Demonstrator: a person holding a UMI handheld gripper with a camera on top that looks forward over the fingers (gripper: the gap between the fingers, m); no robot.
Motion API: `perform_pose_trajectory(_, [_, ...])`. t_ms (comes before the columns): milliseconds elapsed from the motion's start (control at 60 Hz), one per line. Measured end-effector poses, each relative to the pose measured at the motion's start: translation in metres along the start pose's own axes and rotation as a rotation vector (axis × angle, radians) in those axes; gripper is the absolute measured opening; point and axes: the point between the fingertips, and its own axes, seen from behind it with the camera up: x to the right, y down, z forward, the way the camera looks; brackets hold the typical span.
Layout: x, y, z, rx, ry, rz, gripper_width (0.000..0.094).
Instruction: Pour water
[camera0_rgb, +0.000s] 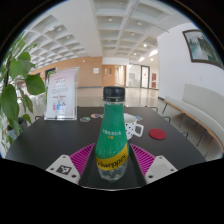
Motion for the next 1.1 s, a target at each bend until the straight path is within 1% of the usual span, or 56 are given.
perform_pose_trajectory(67, [0.002,0.000,0.005,0.020,0.014,-0.015,0.0578])
perform_pose_trajectory(167, [0.000,-0.003,0.006,0.054,0.003,-0.013,0.0515])
perform_pose_trajectory(300, [0.001,-0.003,0.006,0.061,0.006,-0.021,0.0412])
perform_pose_trajectory(333, [0.001,-0.005,0.006,0.063,0.009,-0.032,0.0411])
perform_pose_trajectory(433, [-0.016,-0.016,-0.002,0.075,-0.036,-0.036,0.0412])
perform_pose_trajectory(533, [-0.045,-0.055,-0.011,0.135,-0.104,0.026,0.0412])
perform_pose_trajectory(633, [-0.080,-0.111,-0.026,0.216,-0.253,0.195,0.0412])
perform_pose_trajectory(700, [-0.103,-0.153,-0.033,0.252,-0.385,0.373,0.0412])
perform_pose_trajectory(717, [-0.118,-0.168,-0.033,0.255,-0.419,0.424,0.0413])
perform_pose_trajectory(850, [-0.137,-0.236,-0.048,0.256,-0.746,0.911,0.0411])
perform_pose_trajectory(933, [-0.127,-0.261,-0.033,0.253,-0.916,1.210,0.0412])
perform_pose_trajectory(967, [-0.117,-0.266,-0.024,0.251,-0.956,1.333,0.0411])
perform_pose_trajectory(983, [-0.117,-0.273,-0.030,0.245,-0.974,1.390,0.0410])
perform_pose_trajectory(1033, [-0.105,-0.274,-0.010,0.232,-1.039,1.557,0.0410])
perform_pose_trajectory(1100, [-0.087,-0.267,0.014,0.214,-1.073,1.750,0.0410])
